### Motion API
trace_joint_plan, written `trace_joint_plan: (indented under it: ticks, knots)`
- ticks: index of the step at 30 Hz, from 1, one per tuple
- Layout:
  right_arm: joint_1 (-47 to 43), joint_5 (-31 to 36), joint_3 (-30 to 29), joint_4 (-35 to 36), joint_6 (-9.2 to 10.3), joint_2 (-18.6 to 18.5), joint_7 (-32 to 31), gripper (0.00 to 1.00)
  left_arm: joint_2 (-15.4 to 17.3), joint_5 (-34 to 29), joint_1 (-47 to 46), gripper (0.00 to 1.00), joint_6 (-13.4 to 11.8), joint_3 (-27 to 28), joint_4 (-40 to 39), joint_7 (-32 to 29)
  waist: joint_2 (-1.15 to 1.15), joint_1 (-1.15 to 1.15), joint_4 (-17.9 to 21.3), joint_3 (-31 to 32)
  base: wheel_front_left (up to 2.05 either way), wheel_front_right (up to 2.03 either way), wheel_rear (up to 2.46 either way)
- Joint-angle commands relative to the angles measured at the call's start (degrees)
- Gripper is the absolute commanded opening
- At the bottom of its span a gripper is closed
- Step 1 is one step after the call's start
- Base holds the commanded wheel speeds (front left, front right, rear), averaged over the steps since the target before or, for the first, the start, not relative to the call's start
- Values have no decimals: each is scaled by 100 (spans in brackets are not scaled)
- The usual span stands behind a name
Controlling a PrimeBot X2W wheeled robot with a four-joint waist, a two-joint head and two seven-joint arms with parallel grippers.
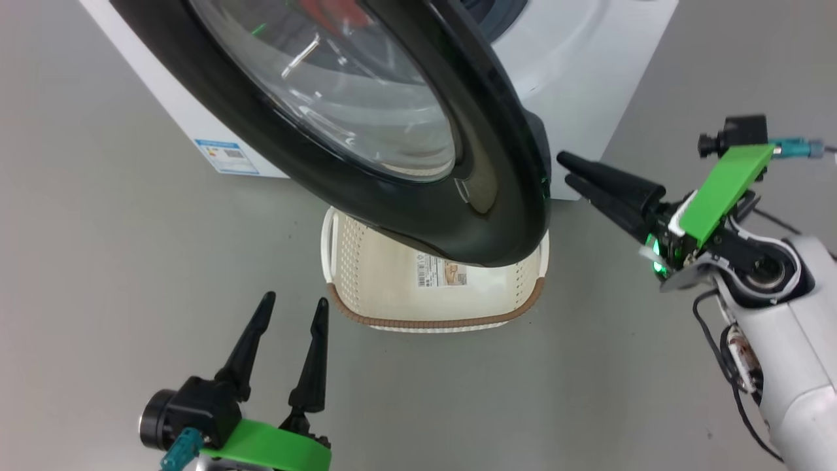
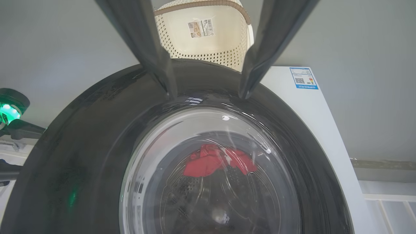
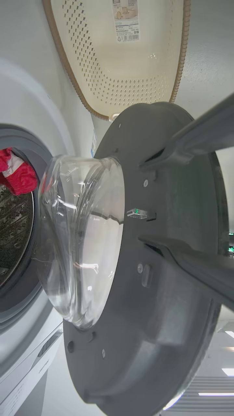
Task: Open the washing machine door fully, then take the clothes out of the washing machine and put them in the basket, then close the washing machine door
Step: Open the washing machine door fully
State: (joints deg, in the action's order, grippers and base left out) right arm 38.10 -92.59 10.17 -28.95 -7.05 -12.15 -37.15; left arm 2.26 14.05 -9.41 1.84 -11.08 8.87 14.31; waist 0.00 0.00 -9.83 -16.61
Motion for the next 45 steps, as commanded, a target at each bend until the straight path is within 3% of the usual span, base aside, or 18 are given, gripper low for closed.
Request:
trace_joint_plan:
  ticks: [1,34,38,45]
  knots:
    - [-127,28,21,165,-44,68,44,100,62,-76,62,100,31,221,-98,69,0,0,90,90,0,0,0]
    - [-2413,494,-139,209,-44,121,914,100,62,-209,674,100,176,773,18,69,0,0,734,753,0,0,0]
    - [-2567,754,-52,247,-44,7,1227,100,62,-202,731,100,178,795,27,69,0,0,774,791,0,0,0]
    - [-2724,1584,428,366,-44,-311,2358,100,62,-192,767,100,179,787,55,69,0,0,803,807,0,0,0]
